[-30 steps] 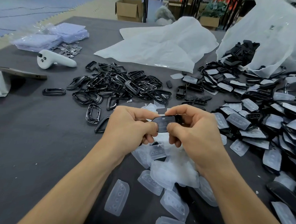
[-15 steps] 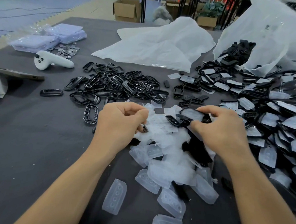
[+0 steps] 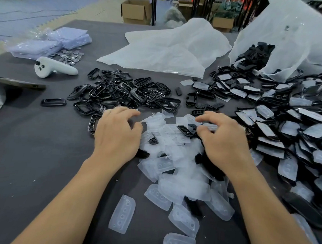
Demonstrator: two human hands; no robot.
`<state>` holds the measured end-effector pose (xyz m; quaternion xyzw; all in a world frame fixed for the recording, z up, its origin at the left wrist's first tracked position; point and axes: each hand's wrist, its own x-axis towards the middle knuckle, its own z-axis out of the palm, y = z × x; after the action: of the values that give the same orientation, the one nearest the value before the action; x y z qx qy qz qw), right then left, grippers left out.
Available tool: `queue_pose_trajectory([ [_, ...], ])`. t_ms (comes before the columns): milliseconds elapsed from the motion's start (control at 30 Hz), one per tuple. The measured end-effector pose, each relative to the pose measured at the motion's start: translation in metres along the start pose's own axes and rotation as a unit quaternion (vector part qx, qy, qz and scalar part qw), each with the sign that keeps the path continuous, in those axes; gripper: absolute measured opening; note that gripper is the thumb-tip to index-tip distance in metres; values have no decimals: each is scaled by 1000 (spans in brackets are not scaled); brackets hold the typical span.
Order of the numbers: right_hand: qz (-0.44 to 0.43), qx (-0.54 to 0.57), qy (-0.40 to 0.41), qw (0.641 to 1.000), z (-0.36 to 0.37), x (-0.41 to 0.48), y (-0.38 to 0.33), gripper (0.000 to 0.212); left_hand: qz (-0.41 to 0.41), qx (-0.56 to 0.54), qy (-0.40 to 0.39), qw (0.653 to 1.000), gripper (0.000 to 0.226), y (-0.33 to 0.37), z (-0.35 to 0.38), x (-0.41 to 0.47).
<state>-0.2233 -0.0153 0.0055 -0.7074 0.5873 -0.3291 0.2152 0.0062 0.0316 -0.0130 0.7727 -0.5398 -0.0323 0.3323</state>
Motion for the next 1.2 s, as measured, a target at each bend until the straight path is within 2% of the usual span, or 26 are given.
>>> queue_pose_trajectory([
  [67, -29, 10, -32, 999, 6, -3, -5, 21, 4, 17, -25, 1000, 31, -3, 2, 2],
  [200, -59, -31, -65, 996, 14, -8, -10, 25, -5, 8, -36, 999, 17, -4, 3, 6],
  [333, -58, 5, -23, 998, 16, -10, -12, 18, 1, -14, -7, 1000, 16, -3, 5, 8],
  [467, -62, 50, 22, 997, 16, -12, -15, 19, 102, -20, 27, 994, 33, 14, 15, 26],
  [533, -60, 85, 11, 995, 15, -12, -15, 18, 134, 3, 9, 991, 43, 26, 25, 40],
  [600, -55, 86, -10, 995, 15, -15, -13, 16, 150, 79, -18, 985, 47, 33, 35, 53],
  [667, -51, 82, -20, 995, 14, -17, -10, 16, 132, 145, -26, 980, 43, 34, 43, 64],
  [767, -35, 141, -17, 989, 11, -13, -8, 16, 99, 142, 20, 985, 27, 36, 41, 69],
  [833, -4, 204, -18, 979, 9, -8, -10, 16, 92, 103, 46, 989, 18, 40, 33, 64],
  [933, 53, 284, -39, 956, 8, -5, -12, 18, 33, -49, 58, 997, 29, 48, 18, 47],
  [1000, 83, 312, -44, 946, 6, -5, -13, 20, -11, -145, 26, 989, 26, 54, 10, 27],
  [1067, 101, 338, -50, 934, 5, -6, -14, 19, -43, -227, -43, 972, 10, 55, 5, 3],
  [1133, 105, 366, -63, 922, 5, -7, -16, 17, -73, -318, -94, 941, 14, 51, 3, -16],
  [1200, 106, 384, -69, 915, 7, -9, -19, 16, -100, -378, -96, 915, 17, 45, 6, -24],
])
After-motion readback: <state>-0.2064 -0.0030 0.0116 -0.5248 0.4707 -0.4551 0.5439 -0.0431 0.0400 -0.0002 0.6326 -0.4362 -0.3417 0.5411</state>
